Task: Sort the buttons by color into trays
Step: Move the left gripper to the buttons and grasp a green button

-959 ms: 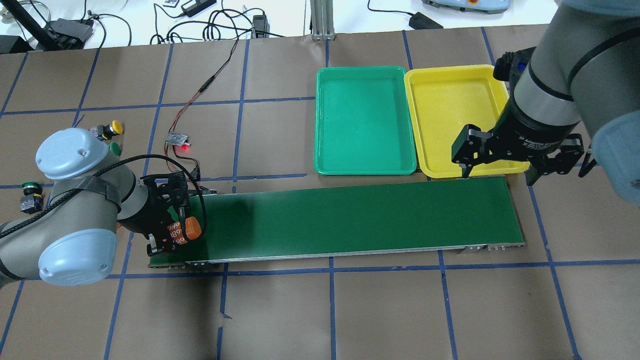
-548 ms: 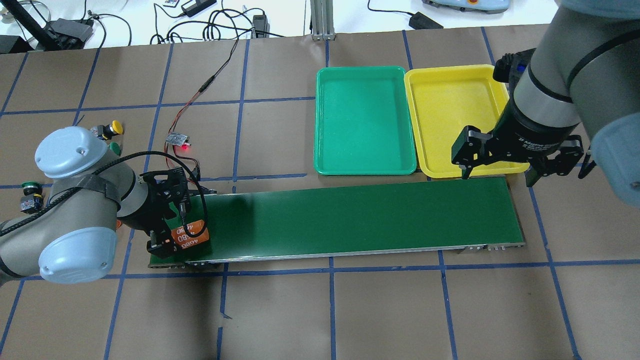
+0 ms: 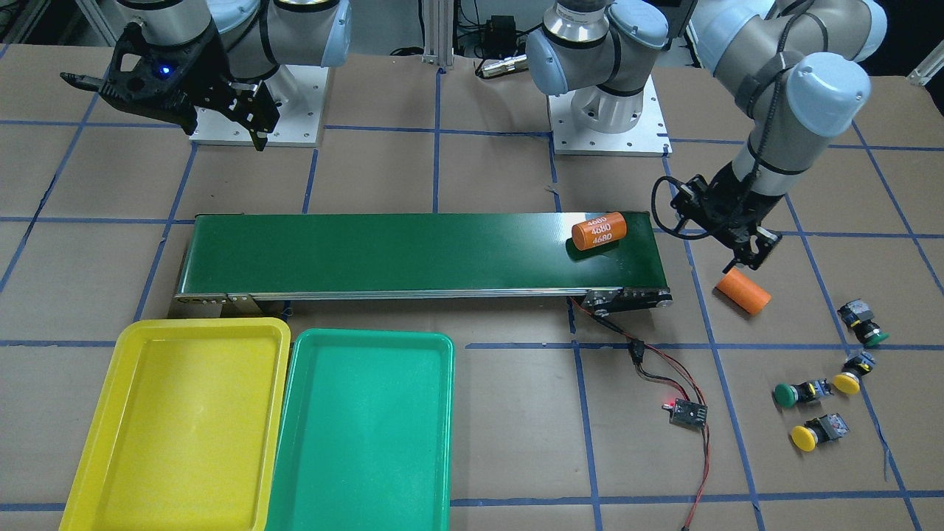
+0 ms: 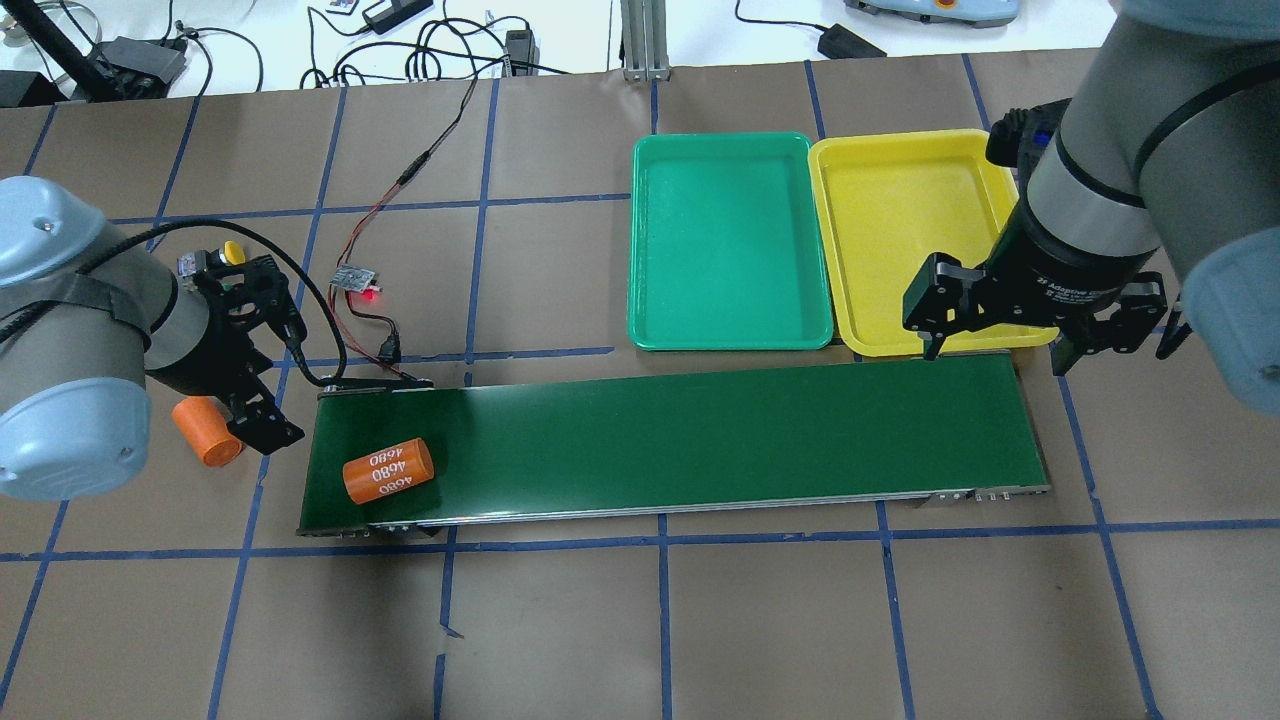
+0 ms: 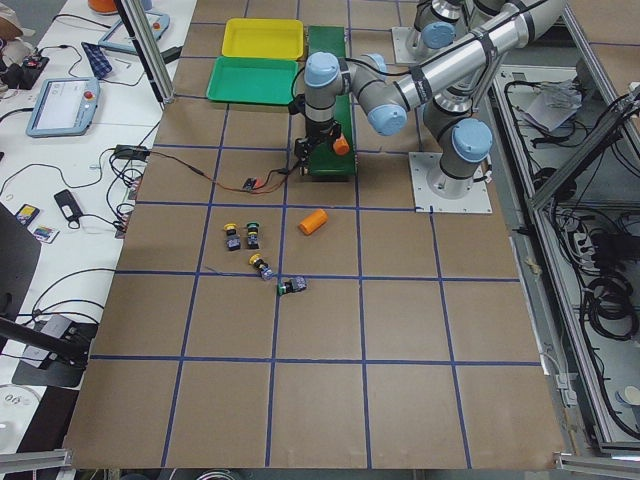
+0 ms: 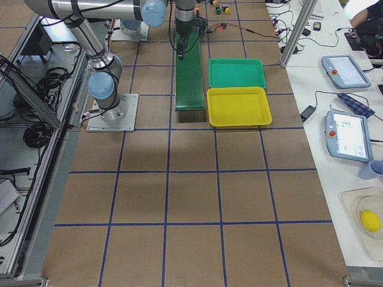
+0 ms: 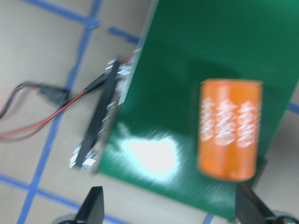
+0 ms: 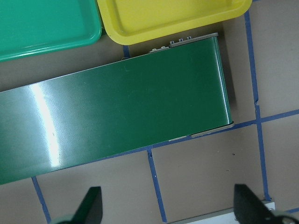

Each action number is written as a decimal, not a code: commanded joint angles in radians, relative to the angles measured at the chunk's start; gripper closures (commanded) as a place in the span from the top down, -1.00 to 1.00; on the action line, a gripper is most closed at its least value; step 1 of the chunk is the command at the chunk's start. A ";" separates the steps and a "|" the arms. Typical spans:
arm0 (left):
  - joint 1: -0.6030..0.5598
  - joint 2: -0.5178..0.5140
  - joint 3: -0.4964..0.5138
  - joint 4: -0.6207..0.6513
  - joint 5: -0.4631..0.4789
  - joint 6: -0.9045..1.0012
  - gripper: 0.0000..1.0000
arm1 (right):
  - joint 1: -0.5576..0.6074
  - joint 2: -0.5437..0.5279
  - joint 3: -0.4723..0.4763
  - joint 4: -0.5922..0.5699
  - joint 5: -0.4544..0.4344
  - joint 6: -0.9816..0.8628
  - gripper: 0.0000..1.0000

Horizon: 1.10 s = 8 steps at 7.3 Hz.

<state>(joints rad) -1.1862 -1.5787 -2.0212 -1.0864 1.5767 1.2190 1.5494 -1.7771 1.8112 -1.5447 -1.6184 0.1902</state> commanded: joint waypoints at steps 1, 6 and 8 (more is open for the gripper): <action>0.081 -0.195 0.202 -0.001 -0.003 0.073 1.00 | 0.000 -0.001 0.006 -0.002 0.000 0.002 1.00; 0.195 -0.578 0.509 0.014 -0.012 0.326 1.00 | 0.000 -0.001 0.007 -0.002 0.002 0.020 1.00; 0.195 -0.612 0.500 0.080 -0.012 0.329 1.00 | -0.002 0.001 0.007 -0.003 0.000 0.025 1.00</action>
<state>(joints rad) -0.9942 -2.1635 -1.5214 -1.0464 1.5664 1.5438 1.5490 -1.7770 1.8185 -1.5458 -1.6186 0.2130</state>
